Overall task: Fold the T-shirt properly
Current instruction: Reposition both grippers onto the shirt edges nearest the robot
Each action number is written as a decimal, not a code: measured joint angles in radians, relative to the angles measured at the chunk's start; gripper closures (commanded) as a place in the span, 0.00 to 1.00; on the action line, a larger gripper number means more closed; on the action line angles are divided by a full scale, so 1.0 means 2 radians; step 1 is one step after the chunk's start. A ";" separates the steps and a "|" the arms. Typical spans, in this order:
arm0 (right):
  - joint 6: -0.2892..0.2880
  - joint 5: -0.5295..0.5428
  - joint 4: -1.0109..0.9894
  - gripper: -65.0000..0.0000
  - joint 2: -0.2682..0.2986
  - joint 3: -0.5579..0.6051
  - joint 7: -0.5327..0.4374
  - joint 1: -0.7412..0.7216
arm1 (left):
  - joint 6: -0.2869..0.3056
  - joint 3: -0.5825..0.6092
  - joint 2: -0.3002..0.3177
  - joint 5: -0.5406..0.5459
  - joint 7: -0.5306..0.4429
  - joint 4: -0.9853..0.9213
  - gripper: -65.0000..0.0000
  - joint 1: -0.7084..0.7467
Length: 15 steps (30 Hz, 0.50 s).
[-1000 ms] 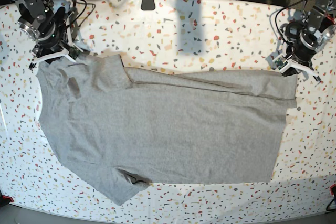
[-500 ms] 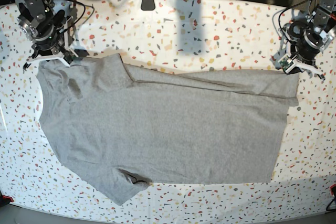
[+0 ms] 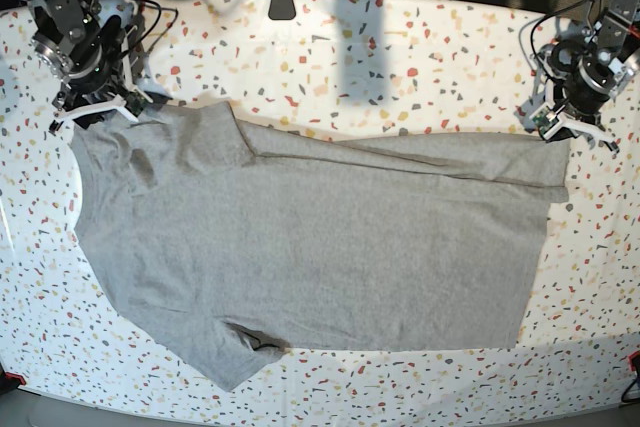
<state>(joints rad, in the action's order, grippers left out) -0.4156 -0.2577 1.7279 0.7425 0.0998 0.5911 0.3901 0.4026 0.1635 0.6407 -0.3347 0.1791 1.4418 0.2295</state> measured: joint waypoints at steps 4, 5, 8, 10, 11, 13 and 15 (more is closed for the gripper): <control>-0.005 0.002 -0.021 0.50 0.000 0.000 -0.032 -0.010 | 0.000 0.000 0.000 0.000 0.000 0.000 1.00 0.000; -0.008 0.001 -0.033 0.51 0.000 0.000 -0.035 -0.013 | 0.000 0.000 0.000 0.000 0.000 0.000 1.00 0.000; -0.014 0.001 -0.052 0.67 0.000 -0.001 -0.038 -0.022 | 0.000 0.000 0.001 0.000 0.000 0.000 1.00 0.000; -0.014 0.002 -0.052 0.86 0.000 0.000 -0.035 -0.020 | 0.000 0.000 0.001 0.000 0.000 0.000 1.00 0.000; -0.012 0.003 -0.052 0.97 0.000 0.000 -0.034 -0.020 | 0.000 0.000 0.001 0.000 0.000 0.000 1.00 0.000; 0.000 0.003 -0.052 1.00 0.000 0.000 -0.034 -0.019 | 0.000 0.000 0.001 0.000 0.000 0.000 1.00 0.000; 0.014 0.002 -0.051 1.00 0.000 0.000 -0.033 -0.019 | 0.000 0.000 0.001 0.000 0.000 0.000 1.00 0.001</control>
<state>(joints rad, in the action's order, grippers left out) -0.3885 -0.2527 1.6253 0.7418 0.0990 0.5243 0.3519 0.4026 0.1635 0.6426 -0.3347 0.1795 1.4418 0.2306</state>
